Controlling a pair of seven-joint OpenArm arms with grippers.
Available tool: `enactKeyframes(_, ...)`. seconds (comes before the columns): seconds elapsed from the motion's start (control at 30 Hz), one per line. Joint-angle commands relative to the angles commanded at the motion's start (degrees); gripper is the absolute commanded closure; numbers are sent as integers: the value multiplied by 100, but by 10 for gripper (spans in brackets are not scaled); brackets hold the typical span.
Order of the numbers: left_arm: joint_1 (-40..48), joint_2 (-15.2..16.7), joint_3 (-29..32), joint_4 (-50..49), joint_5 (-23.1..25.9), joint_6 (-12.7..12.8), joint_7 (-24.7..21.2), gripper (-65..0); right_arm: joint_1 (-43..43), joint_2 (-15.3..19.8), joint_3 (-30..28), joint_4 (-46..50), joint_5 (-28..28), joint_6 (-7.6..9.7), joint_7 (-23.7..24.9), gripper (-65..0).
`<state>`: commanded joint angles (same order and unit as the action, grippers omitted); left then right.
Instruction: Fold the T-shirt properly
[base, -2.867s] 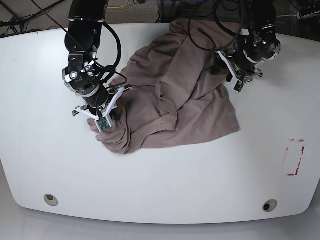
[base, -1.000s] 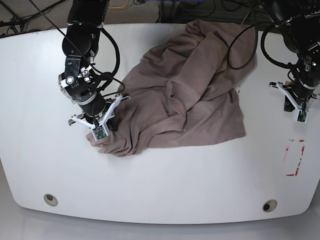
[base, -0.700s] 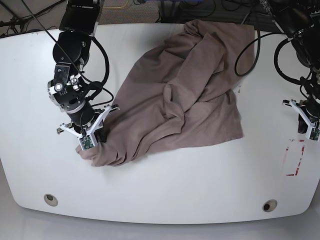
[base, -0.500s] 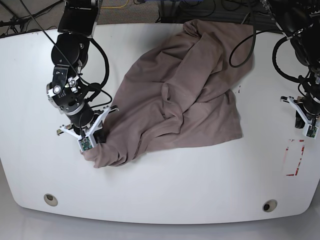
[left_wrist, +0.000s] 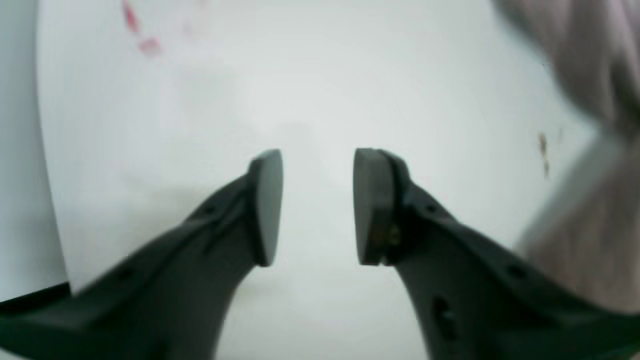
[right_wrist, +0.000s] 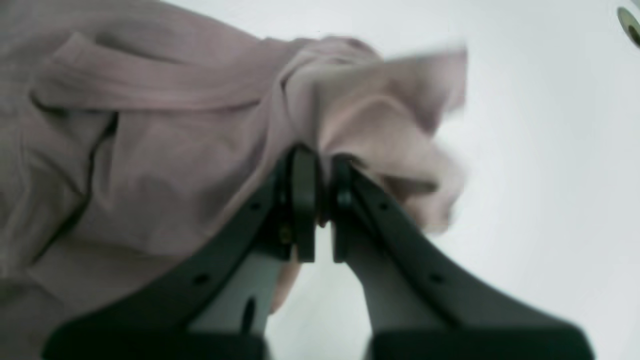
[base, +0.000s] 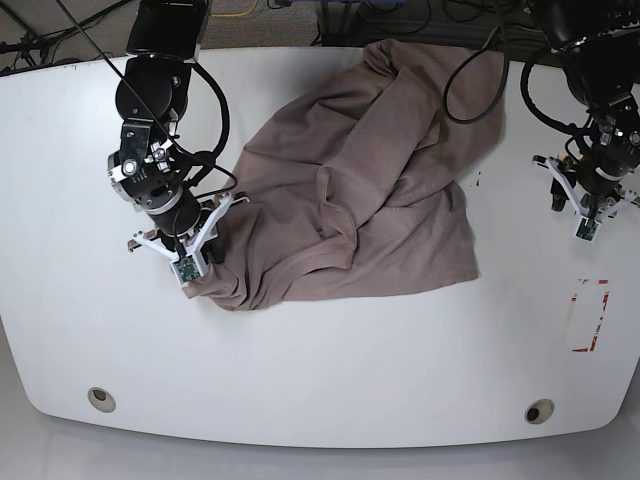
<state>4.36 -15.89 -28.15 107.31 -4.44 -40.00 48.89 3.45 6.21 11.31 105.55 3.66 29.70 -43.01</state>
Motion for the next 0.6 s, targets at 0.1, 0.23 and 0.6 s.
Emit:
enactKeyframes(0.1, 97, 23, 162, 205, 123, 0, -97, -336, -8, -7, -6, 21, 4, 10, -9, -7)
enactKeyframes(0.23, 274, 151, 356, 338, 157, 0, -63, -372, -39, -49, -21, 99, 64, -17, 54, -8)
enactKeyframes(0.6, -341, 438, 368, -543, -221, 7, 272, -339, -64, -16, -44, 39, 55, -37, 52, -5)
